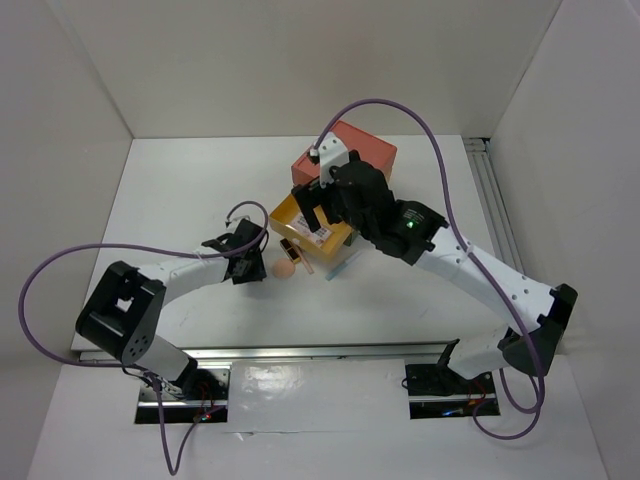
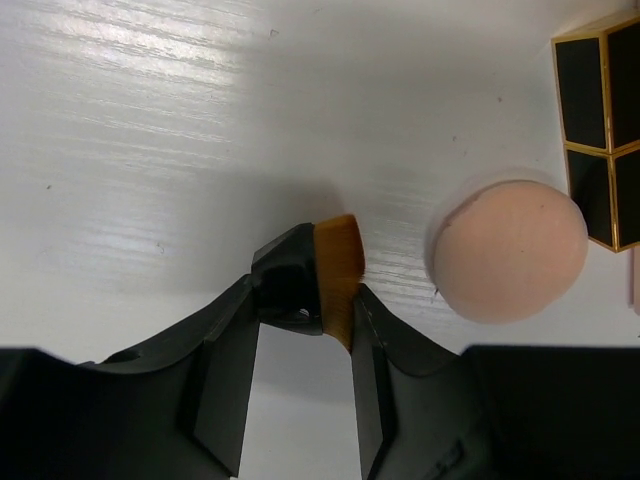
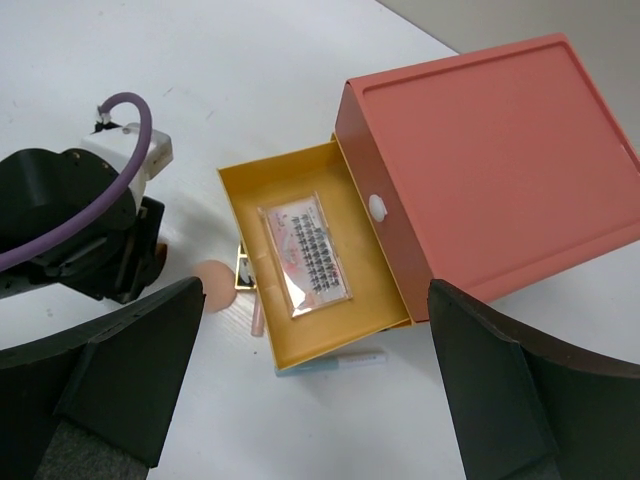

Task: Organize the makeup

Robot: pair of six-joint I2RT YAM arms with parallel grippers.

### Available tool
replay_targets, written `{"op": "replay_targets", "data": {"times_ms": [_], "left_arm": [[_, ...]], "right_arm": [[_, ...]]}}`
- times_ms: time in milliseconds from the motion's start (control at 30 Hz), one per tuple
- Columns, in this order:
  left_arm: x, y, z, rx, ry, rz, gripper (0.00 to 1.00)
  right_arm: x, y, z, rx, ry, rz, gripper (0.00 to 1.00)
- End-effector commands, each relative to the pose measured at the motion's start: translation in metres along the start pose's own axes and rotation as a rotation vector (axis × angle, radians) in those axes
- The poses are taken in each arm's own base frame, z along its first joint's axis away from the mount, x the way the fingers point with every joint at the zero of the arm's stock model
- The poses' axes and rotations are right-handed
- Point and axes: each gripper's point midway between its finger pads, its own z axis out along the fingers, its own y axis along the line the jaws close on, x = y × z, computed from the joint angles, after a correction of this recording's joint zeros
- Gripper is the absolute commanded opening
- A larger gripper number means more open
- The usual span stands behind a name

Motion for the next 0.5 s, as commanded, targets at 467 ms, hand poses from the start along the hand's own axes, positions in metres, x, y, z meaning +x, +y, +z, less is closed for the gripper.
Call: {"op": "replay_targets", "data": {"times_ms": [467], "left_arm": [[-0.083, -0.043, -0.127, 0.287, -0.260, 0.017, 0.34]], "right_arm": [[-0.014, -0.046, -0.032, 0.206, -0.095, 0.101, 1.00]]}}
